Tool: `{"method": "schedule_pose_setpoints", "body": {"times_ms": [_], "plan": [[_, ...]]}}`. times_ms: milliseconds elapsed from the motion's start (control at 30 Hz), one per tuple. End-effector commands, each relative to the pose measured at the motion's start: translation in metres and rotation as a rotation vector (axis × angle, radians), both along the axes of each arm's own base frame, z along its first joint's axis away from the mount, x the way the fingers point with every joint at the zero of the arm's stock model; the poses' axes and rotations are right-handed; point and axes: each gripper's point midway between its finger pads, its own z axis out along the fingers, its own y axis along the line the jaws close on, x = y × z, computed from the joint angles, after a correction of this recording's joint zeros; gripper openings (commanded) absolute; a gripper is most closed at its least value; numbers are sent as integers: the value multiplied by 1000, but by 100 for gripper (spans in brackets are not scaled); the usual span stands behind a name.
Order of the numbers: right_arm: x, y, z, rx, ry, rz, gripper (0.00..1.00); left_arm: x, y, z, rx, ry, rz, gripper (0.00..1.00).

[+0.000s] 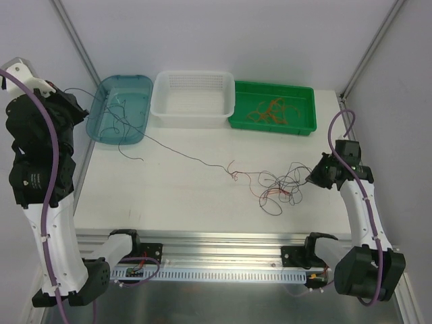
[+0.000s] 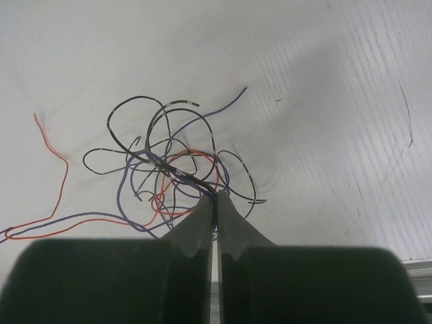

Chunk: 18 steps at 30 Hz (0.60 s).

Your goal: Untangle the cables

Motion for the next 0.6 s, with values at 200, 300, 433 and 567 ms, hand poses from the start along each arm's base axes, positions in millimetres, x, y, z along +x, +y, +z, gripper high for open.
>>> {"method": "schedule_pose_setpoints", "body": {"times_ms": [200,300,433,567], "plan": [[21,-9,0,55,-12,-67,1,-36,31,37,118,-51,163,0],[28,-11,-2,131,-12,-109,1,-46,45,41,161,-37,246,0],[36,-32,11,161,-65,-207,1,-46,59,23,232,61,312,0],[49,-21,31,160,-106,-119,1,-32,31,1,171,54,142,0]]}}
